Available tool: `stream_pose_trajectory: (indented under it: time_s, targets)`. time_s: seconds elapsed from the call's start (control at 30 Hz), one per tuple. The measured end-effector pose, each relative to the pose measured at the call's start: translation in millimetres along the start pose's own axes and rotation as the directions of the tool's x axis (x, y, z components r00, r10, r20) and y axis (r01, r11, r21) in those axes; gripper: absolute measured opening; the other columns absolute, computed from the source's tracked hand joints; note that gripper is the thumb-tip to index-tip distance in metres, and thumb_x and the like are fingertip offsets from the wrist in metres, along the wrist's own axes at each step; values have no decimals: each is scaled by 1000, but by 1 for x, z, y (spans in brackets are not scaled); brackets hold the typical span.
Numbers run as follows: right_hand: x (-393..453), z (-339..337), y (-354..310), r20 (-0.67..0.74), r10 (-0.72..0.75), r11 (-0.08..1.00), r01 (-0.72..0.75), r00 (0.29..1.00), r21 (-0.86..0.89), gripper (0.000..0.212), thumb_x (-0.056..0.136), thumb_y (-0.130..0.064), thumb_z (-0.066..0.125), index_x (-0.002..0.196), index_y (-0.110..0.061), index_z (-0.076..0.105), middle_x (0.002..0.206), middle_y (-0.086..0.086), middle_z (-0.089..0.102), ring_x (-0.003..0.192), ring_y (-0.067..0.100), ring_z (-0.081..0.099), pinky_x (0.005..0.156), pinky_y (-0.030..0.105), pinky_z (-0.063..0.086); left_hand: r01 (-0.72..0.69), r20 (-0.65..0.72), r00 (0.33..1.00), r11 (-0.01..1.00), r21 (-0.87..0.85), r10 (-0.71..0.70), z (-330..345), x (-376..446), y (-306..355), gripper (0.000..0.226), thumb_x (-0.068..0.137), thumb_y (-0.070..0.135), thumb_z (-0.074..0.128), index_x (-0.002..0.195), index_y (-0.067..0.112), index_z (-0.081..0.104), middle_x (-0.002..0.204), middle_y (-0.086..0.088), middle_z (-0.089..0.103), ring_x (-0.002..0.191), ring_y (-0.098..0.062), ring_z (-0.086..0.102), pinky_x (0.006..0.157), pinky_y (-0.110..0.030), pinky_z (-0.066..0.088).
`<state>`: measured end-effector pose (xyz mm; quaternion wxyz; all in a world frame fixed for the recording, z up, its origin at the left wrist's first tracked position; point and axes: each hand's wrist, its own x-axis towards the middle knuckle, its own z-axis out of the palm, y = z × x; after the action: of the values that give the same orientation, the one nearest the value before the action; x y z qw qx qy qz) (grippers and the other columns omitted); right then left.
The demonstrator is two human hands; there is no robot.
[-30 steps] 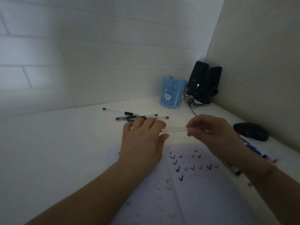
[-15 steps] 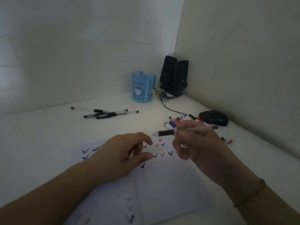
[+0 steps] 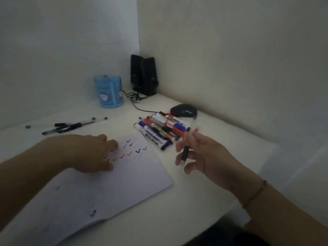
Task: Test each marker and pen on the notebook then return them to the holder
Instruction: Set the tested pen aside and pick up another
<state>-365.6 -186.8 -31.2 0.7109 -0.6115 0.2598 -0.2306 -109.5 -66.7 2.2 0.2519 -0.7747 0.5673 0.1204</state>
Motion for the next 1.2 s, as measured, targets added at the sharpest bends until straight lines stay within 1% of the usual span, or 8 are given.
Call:
stream_pose_trajectory:
  time_s: [0.07,0.2,0.4,0.5,0.6,0.77,0.9,1.2]
  targets:
    - [-20,-7,-4,9,-52,985,53,999,-165,25,102,-29,31,98,-9,46,89,13,70,77,34,69,58,36,51,15,37,999,980,196,-22,-28,3,31,68,91,58,45,147,28,19,140,-2,41,121,-19,48,94,-30,40]
    - [-53,-38,2,-137,-212,906,141,968,-400,21,103,-25,29,105,-16,48,56,3,51,48,19,45,48,31,40,-114,-312,918,914,388,247,-63,22,116,47,93,53,43,131,24,43,120,0,56,97,-17,54,76,-31,41]
    - [-124,-121,18,-476,-250,935,82,843,-346,10,95,-5,47,92,-14,48,68,11,51,57,22,45,47,31,35,-597,-690,323,705,383,648,-60,43,202,29,93,51,34,100,29,51,94,9,55,86,-15,57,61,-30,38]
    - [-170,-156,37,-549,-222,952,59,806,-299,12,91,3,51,84,-7,48,67,12,56,59,24,51,49,31,37,-831,-674,154,464,307,722,-44,43,235,35,90,51,49,116,27,55,115,8,56,106,-13,52,87,-34,45]
    - [-204,-186,70,-596,-117,943,-99,795,-318,14,89,5,54,84,-7,47,62,4,65,56,19,58,43,27,40,-846,-604,16,332,416,796,-31,39,262,48,89,57,50,128,28,49,135,7,49,128,-15,42,110,-44,28]
    - [-231,-213,134,-705,14,850,-379,709,-365,7,91,-11,59,86,-10,54,71,5,72,67,27,66,50,29,45,-879,-585,23,296,375,811,-25,41,271,60,87,62,50,137,29,42,147,8,38,139,-15,30,112,-52,23]
    - [-235,-214,163,-727,51,635,-584,684,-505,14,91,-31,60,100,-21,59,98,-4,64,93,17,62,82,32,49,-883,-581,52,310,353,812,-24,43,271,63,87,63,49,139,29,39,149,8,34,140,-14,28,112,-52,22]
    - [-174,-172,80,-645,-355,700,-265,677,-663,6,85,-22,65,87,-28,65,87,-15,67,86,-3,62,68,10,42,-856,-637,110,398,330,763,-25,43,269,62,88,67,37,137,28,41,147,4,39,132,-18,38,109,-46,32]
